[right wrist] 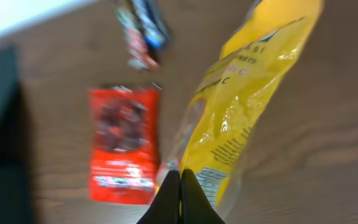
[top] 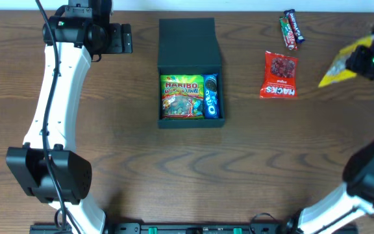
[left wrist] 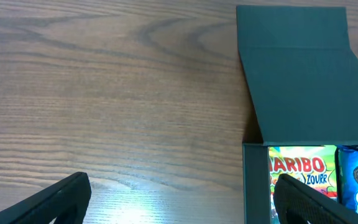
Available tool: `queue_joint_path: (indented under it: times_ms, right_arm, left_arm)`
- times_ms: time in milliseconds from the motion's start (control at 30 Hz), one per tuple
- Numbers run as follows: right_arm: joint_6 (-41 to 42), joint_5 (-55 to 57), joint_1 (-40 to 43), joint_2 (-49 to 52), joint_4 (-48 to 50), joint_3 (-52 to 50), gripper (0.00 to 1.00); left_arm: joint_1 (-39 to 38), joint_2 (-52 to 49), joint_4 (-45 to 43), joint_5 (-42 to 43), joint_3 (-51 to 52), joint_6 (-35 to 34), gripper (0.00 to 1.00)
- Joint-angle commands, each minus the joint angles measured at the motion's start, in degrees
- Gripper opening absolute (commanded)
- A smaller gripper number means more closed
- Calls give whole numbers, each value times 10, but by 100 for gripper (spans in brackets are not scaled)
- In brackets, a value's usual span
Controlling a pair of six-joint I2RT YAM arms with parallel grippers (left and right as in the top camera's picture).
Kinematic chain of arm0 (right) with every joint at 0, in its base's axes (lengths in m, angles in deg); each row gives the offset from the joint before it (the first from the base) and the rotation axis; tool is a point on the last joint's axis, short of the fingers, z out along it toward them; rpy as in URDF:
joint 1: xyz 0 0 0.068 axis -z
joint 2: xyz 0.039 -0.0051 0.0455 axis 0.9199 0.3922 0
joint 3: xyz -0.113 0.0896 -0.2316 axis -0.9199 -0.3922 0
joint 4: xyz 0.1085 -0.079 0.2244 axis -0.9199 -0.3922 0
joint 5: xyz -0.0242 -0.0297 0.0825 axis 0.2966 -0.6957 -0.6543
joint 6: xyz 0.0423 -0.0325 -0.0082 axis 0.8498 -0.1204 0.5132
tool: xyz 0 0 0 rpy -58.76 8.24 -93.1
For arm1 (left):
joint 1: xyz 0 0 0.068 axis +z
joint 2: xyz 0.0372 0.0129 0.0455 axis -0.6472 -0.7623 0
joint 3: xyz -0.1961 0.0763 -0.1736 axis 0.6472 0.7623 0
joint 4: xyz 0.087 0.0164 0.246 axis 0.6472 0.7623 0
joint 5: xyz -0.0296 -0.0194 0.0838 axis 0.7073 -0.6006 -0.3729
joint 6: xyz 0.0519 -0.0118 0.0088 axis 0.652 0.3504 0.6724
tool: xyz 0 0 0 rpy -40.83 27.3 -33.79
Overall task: Pack container
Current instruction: 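Place the yellow bag into the box and release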
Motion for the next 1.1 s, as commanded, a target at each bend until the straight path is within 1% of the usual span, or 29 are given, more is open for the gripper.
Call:
queue_joint_path:
  times_ms: [0, 133, 233, 333, 433, 500, 600, 667, 867, 1067]
  right_arm:
    - [22, -14, -48, -63, -3, 16, 2]
    - [49, -24, -120, -104, -11, 16, 2]
    - [71, -85, -185, -110, -10, 16, 2]
    - [88, -95, -249, -106, -9, 16, 2]
    - [99, -95, -317, -94, -4, 16, 2]
    - [125, -95, -362, -77, -1, 15, 2]
    - [146, -95, -402, -50, 0, 15, 2]
    - [157, -115, -441, -18, 12, 15, 2]
    - [232, -114, -502, 39, 42, 15, 2]
    - [314, -29, -533, 68, 47, 15, 2]
  left_arm:
    - [1, 5, -4, 2, -13, -2, 95]
    - [1, 5, -12, 1, -13, -2, 95]
    - [2, 5, -16, 1, -13, -2, 95]
    - [3, 5, -21, 1, -13, -2, 95]
    - [9, 5, -25, 1, -13, 2, 95]
    - [17, 5, -27, 1, -13, 2, 95]
    - [27, 5, -27, 1, -13, 2, 95]
    - [36, 5, -27, 1, -13, 2, 95]
    - [47, 5, -26, 1, -13, 2, 95]
    - [47, 5, -26, 2, -13, 2, 95]
